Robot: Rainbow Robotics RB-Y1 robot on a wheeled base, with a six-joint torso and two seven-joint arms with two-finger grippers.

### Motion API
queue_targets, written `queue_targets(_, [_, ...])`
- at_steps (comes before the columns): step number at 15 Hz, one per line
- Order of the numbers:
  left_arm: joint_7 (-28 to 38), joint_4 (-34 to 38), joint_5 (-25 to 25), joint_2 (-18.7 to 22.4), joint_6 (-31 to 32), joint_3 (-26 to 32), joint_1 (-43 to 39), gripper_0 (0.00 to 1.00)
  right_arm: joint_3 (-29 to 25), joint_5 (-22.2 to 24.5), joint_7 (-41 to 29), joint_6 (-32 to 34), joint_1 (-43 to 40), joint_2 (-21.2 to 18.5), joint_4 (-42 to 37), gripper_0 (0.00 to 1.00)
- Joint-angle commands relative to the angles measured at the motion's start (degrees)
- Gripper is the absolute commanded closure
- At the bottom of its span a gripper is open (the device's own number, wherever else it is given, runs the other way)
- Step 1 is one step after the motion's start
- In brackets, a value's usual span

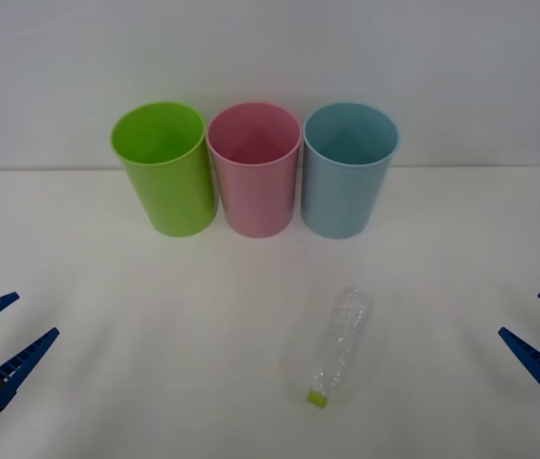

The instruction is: Put cans in the blue bin and PET bottles in the pink bin and trash in the green bin.

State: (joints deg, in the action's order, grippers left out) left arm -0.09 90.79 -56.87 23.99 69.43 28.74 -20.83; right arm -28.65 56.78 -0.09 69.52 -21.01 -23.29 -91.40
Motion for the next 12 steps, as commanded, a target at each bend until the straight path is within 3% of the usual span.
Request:
queue_targets(1, [0.0, 0.0, 0.0, 0.0, 0.0, 0.0, 0.0, 0.00, 0.0, 0.0, 0.0, 0.0, 0.0, 0.0, 0.0, 0.00])
queue_targets(12, [0.0, 0.0, 0.0, 0.0, 0.0, 0.0, 0.0, 0.00, 0.0, 0.0, 0.0, 0.0, 0.0, 0.0, 0.0, 0.00])
